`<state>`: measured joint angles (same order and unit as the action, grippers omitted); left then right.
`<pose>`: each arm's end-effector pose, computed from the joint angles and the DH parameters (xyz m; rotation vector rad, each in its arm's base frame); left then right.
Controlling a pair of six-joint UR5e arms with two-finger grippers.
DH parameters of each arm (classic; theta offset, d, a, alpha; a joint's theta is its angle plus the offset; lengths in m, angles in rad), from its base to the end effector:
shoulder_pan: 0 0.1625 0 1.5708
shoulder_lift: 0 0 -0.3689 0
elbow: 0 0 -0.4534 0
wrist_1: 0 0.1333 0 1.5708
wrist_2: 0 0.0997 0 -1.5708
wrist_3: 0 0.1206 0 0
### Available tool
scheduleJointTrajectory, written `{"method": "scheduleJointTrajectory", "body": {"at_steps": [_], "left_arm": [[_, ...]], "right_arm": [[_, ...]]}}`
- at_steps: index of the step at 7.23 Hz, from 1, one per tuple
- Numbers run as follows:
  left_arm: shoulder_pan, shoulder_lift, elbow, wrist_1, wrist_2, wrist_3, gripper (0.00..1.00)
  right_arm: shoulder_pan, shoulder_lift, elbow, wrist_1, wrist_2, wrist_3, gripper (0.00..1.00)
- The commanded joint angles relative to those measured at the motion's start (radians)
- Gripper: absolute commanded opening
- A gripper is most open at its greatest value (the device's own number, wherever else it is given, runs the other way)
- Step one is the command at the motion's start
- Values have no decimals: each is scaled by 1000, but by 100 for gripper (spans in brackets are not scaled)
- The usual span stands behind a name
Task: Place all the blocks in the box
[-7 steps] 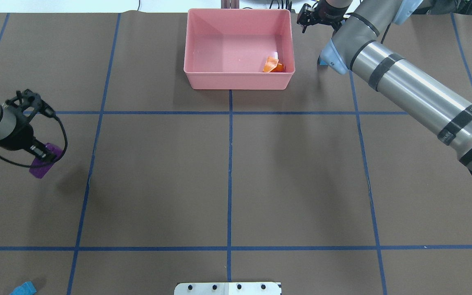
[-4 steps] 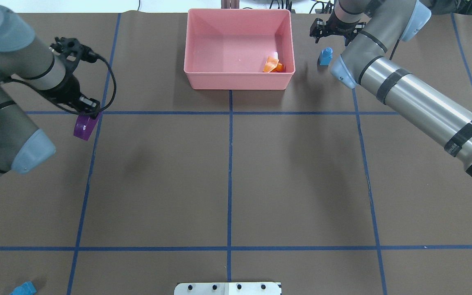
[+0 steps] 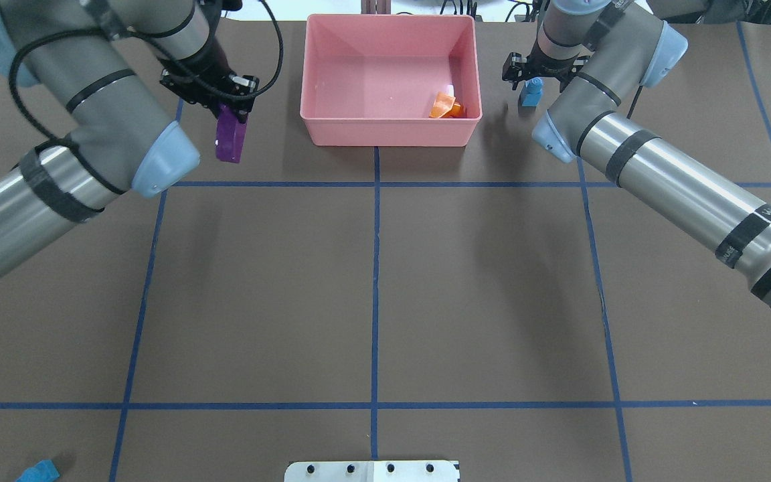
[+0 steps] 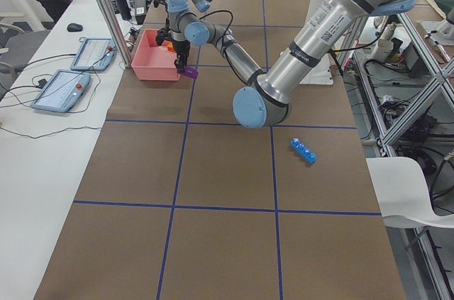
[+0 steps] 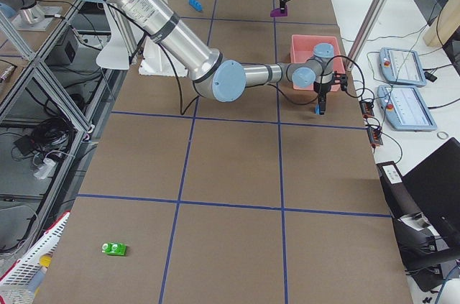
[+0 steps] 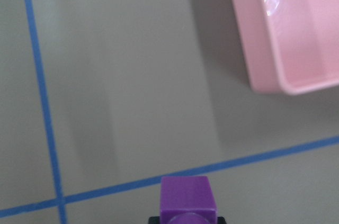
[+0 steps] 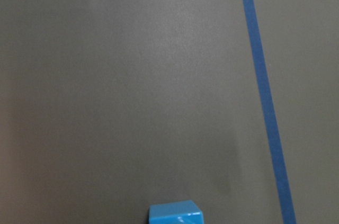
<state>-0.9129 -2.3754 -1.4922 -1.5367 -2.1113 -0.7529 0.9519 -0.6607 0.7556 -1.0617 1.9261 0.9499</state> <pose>0.4008 -0.6351 0.1333 0.1773 0.8313 0.0977 -0.4413 -0.7770 0.3824 0.1799 -0.6668 0.2105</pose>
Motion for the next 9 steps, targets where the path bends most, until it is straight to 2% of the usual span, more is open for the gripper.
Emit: {"method": "scheduleJointTrajectory", "body": {"at_steps": [1,2,3,4,5,6,7,8,9], "left_arm": [[2,-208,292,-175,8,-171,0],[2,-234,391,-307,14,-225,0],[5,-275,452,-368,99,-238,0],[17,-351,574,-412,146,-240,0],[17,-357,611,-478,149,-238,19],[19,-357,610,-483,151,-238,81],[17,-358,603,-480,152,-241,100],[14,-361,584,-465,146,-253,100],[8,-358,519,-377,142,-252,100]], "right_arm": [[-12,1,-12,6,-2,4,89],[-12,1,-12,14,-2,7,45],[-12,3,-12,16,-2,7,0],[-12,6,-12,22,-1,7,0],[-12,7,-10,28,-2,7,0],[5,13,-9,29,-2,9,0],[42,32,-4,26,1,7,0],[76,74,-1,19,7,10,0],[83,146,8,-44,5,67,0]]}}
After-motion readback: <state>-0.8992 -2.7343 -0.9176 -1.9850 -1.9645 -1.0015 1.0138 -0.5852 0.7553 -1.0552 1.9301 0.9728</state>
